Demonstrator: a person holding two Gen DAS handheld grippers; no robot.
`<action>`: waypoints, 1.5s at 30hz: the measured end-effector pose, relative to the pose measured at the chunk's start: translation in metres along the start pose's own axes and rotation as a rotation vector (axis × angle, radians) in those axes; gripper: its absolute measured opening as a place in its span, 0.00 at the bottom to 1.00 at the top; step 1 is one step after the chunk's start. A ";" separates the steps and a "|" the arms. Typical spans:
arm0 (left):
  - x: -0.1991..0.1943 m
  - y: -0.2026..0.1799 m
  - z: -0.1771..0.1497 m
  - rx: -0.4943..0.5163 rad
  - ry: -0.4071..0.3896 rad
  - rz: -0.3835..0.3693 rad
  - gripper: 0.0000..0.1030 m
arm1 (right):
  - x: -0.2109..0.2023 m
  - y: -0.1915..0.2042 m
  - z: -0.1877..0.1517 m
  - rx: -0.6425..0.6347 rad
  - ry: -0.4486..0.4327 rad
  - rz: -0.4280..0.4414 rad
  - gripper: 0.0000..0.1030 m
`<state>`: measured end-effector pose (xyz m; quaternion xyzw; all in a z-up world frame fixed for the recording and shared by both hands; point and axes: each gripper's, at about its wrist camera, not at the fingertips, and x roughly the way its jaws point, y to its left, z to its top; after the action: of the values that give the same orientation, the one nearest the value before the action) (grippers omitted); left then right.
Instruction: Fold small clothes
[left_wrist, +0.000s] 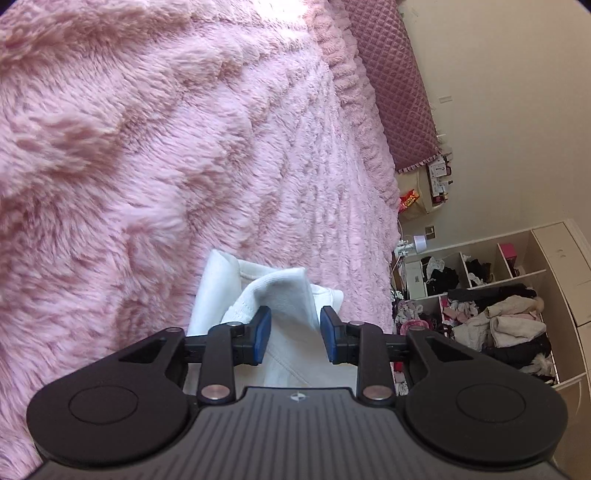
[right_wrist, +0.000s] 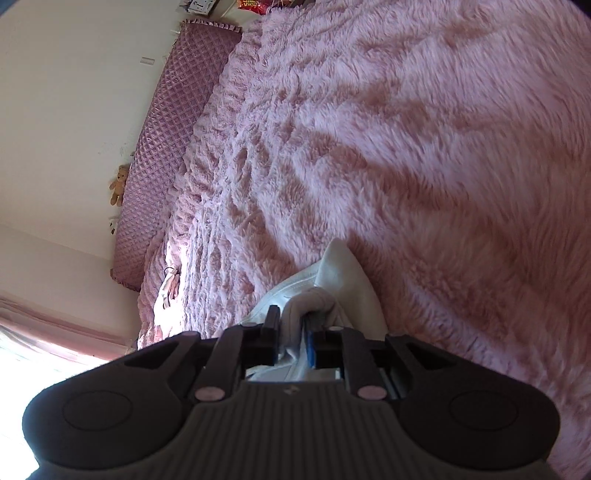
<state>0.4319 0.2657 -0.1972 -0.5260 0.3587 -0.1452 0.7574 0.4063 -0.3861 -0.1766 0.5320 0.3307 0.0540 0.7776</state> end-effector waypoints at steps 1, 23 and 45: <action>-0.010 -0.002 0.004 0.003 -0.032 -0.003 0.37 | -0.004 0.002 0.001 -0.009 -0.005 0.009 0.28; -0.116 -0.015 -0.132 0.403 0.112 0.169 0.54 | -0.145 -0.016 -0.072 -0.601 0.092 -0.224 0.47; -0.115 -0.024 -0.142 0.504 0.072 0.178 0.07 | -0.120 -0.009 -0.087 -0.678 0.156 -0.248 0.06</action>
<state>0.2563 0.2263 -0.1577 -0.2817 0.3829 -0.1813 0.8609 0.2610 -0.3731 -0.1483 0.1943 0.4142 0.1065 0.8828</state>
